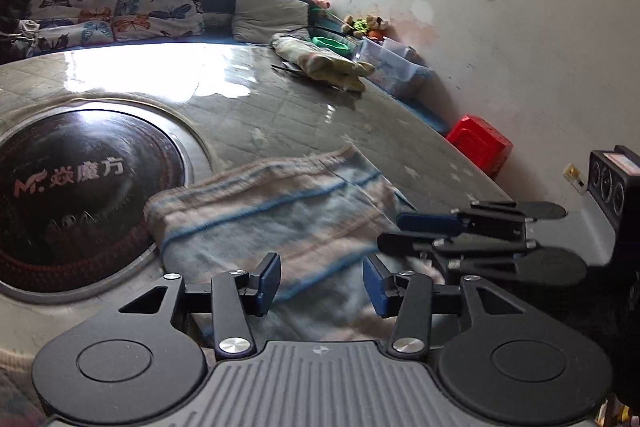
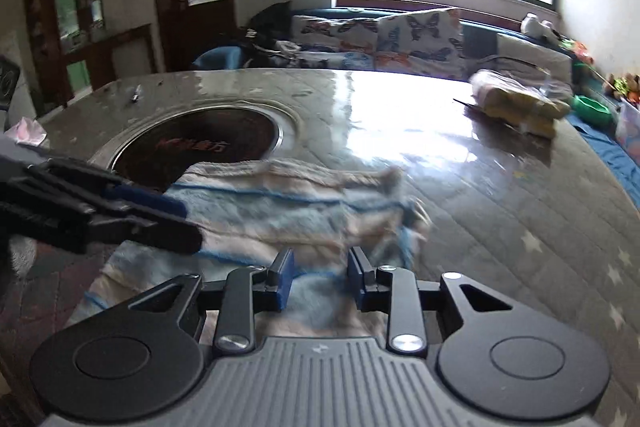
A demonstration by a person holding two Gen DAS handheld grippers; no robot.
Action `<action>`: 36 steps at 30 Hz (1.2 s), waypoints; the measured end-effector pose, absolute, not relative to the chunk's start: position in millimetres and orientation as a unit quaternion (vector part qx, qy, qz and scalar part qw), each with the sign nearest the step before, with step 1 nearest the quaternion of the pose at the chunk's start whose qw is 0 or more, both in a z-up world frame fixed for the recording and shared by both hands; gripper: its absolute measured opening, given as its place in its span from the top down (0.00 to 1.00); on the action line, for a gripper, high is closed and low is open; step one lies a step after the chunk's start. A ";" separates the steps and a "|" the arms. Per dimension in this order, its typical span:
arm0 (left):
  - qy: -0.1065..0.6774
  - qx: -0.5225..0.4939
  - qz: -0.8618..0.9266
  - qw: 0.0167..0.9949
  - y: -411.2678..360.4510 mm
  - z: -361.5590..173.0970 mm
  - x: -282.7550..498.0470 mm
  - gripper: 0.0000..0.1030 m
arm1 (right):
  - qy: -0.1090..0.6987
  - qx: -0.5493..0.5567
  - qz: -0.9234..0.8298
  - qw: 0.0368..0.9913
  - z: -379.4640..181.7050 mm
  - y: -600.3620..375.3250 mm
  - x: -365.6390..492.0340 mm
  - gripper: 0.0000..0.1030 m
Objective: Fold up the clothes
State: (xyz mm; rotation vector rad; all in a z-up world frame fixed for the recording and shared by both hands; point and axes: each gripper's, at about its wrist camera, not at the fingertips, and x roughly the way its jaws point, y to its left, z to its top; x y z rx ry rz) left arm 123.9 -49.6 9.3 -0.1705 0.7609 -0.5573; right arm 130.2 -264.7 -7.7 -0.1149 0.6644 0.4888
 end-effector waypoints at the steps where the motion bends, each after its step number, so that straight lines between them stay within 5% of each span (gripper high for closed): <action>1: 0.367 -0.079 -0.274 0.885 -51.4 8.7 119.0 0.52 | 0.318 -0.055 0.237 0.916 -6.6 -267.8 124.1 0.72; 8: 0.364 -0.045 -0.313 0.876 -66.5 3.9 87.1 0.52 | 0.296 -0.059 0.211 0.930 -8.8 -287.8 86.6 0.72; 18: 0.352 -0.029 -0.333 0.874 -90.3 11.0 83.2 0.52 | 0.269 0.071 0.151 0.949 -17.6 -332.4 65.3 0.71; 36: 0.356 0.019 -0.344 0.869 -141.8 -10.9 102.9 0.52 | 0.272 0.083 0.140 0.949 -45.4 -346.6 58.9 0.70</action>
